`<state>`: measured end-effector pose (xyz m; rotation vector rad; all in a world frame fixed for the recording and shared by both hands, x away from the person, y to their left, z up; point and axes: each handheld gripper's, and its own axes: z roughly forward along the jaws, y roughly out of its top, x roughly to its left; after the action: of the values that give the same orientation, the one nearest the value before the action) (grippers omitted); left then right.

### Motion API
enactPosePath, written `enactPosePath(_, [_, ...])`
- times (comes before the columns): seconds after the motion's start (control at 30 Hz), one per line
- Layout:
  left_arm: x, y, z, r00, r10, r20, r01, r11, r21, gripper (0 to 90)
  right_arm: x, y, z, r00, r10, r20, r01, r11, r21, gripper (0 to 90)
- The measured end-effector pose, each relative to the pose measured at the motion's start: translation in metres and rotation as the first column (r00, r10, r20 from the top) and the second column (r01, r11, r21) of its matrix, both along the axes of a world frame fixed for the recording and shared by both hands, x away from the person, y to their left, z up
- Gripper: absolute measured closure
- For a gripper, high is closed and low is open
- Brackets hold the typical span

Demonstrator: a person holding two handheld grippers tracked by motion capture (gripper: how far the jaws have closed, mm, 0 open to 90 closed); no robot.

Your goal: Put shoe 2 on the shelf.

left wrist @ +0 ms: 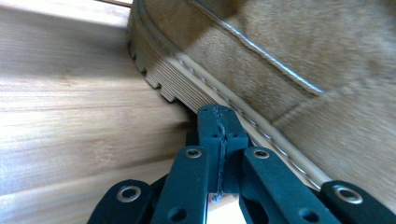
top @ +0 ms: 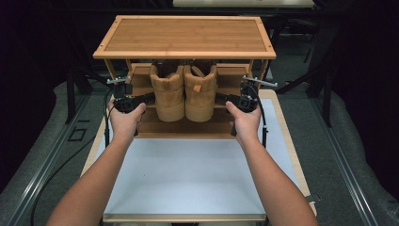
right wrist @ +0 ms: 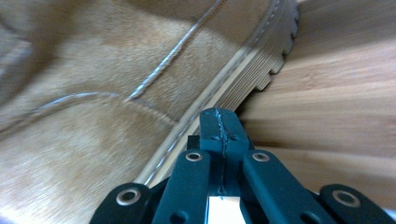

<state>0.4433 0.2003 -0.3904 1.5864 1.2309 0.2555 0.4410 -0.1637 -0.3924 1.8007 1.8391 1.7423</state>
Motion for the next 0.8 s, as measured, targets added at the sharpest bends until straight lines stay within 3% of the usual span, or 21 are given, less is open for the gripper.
enactPosePath(0.03, [-0.003, 0.001, 0.002, 1.0, -0.007, -0.003, 0.007, 1.0, 0.0, 90.0, -0.002, -0.001, 0.001, 0.9999, 0.015, 0.006, -0.016, 1.0, 0.019, 90.0])
enactPosePath(0.1, [-0.011, 0.003, 0.005, 0.9998, -0.021, 0.001, 0.021, 0.9997, 0.012, 90.0, -0.009, -0.002, 0.006, 0.9999, 0.014, -0.003, -0.014, 0.998, -0.054, 90.0])
enactPosePath(0.17, [-0.021, 0.005, 0.005, 0.999, -0.045, -0.003, 0.045, 0.999, 0.002, 90.0, -0.017, -0.004, 0.006, 0.9988, 0.046, 0.019, -0.045, 0.997, -0.056, 90.0])
enactPosePath(0.2, [-0.027, 0.006, 0.005, 0.9985, -0.055, 0.0, 0.055, 0.9984, 0.008, 90.0, -0.022, -0.005, 0.007, 0.9981, 0.061, -0.001, -0.061, 0.995, -0.078, 90.0])
enactPosePath(0.33, [-0.046, 0.007, 0.001, 0.9967, -0.08, 0.013, 0.079, 0.9959, 0.045, 90.0, -0.039, -0.009, 0.002, 0.996, 0.09, -0.001, -0.09, 0.992, -0.084, 90.0])
enactPosePath(0.53, [-0.055, 0.003, -0.007, 0.9948, -0.1, 0.02, 0.098, 0.9938, 0.052, 90.0, -0.045, -0.006, -0.01, 0.9918, 0.126, -0.024, -0.126, 0.991, -0.035, 90.0])
enactPosePath(0.63, [-0.058, -0.002, -0.008, 0.9949, -0.096, 0.032, 0.093, 0.9935, 0.066, 90.0, -0.046, 0.003, -0.013, 0.9893, 0.145, -0.019, -0.145, 0.989, -0.039, 90.0])
enactPosePath(0.67, [-0.058, -0.003, -0.007, 0.9953, -0.092, 0.03, 0.09, 0.994, 0.062, 90.0, -0.047, 0.005, -0.012, 0.9906, 0.137, -0.002, -0.136, 0.99, -0.041, 90.0])
enactPosePath(0.7, [-0.057, -0.003, -0.007, 0.9953, -0.093, 0.029, 0.091, 0.9941, 0.059, 90.0, -0.048, 0.005, -0.011, 0.9918, 0.127, -0.013, -0.127, 0.99, -0.059, 90.0])
enactPosePath(0.8, [-0.055, -0.001, -0.006, 0.9965, -0.081, 0.021, 0.081, 0.9963, 0.03, 90.0, -0.046, 0.004, -0.012, 0.9917, 0.124, -0.032, -0.125, 0.992, -0.014, 90.0])
